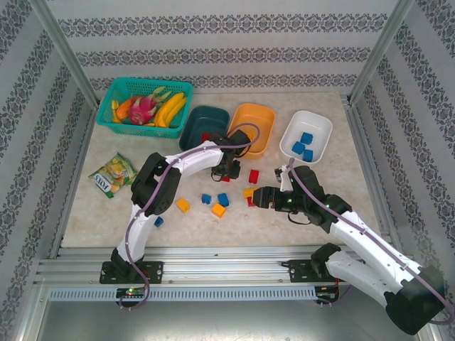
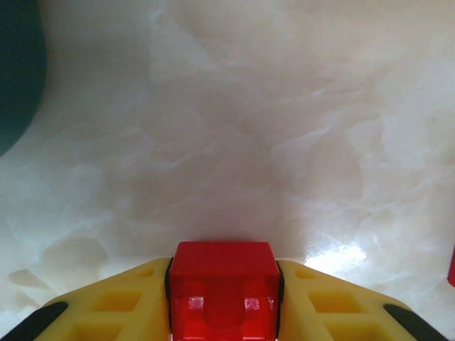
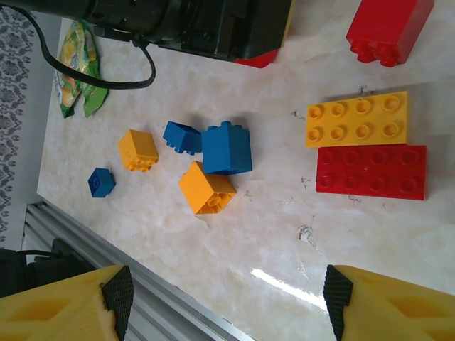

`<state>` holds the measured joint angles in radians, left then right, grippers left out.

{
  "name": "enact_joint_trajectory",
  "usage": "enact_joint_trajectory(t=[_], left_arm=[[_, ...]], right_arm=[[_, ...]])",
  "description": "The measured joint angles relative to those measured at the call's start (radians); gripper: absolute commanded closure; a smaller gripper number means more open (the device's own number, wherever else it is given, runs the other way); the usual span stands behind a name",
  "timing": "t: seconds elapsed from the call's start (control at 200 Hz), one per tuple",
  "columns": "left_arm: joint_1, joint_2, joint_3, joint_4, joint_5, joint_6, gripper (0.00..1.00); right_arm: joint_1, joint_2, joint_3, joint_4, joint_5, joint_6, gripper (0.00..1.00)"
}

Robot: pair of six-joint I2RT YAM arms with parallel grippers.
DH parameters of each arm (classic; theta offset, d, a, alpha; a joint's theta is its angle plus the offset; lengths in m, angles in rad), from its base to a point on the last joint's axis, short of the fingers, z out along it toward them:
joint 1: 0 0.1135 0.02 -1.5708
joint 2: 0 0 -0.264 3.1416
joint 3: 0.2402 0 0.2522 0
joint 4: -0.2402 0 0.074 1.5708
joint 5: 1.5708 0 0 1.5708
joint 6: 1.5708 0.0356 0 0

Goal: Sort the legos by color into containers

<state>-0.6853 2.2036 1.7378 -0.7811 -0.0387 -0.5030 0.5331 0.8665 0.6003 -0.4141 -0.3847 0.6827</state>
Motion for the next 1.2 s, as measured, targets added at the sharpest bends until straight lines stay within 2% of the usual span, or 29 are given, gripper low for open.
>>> enact_joint_trajectory(t=[0.25, 0.525, 0.719, 0.964, 1.114, 1.199], left_arm=[[0.021, -0.047, 0.073, -0.071, -0.027, 0.003, 0.64], [0.179, -0.104, 0.249, -0.108, -0.053, 0.032, 0.64], [0.269, -0.015, 0.354, -0.166, -0.112, 0.059, 0.64], [0.280, 0.140, 0.401, -0.219, -0.163, 0.081, 0.62], [0.282, 0.194, 0.426, -0.243, -0.169, 0.080, 0.57], [0.282, 0.204, 0.437, -0.249, -0.169, 0.081, 0.46]], right_arm=[[0.015, 0.055, 0.066, 0.009, -0.011, -0.005, 0.28], [0.054, 0.235, 0.180, 0.147, -0.017, 0.006, 0.28], [0.065, 0.408, 0.300, 0.206, -0.016, 0.034, 0.28], [0.081, 0.544, 0.422, 0.235, -0.013, 0.066, 0.28], [0.099, 0.576, 0.443, 0.236, -0.013, 0.077, 0.28], [0.107, 0.578, 0.444, 0.236, -0.014, 0.079, 0.28]])
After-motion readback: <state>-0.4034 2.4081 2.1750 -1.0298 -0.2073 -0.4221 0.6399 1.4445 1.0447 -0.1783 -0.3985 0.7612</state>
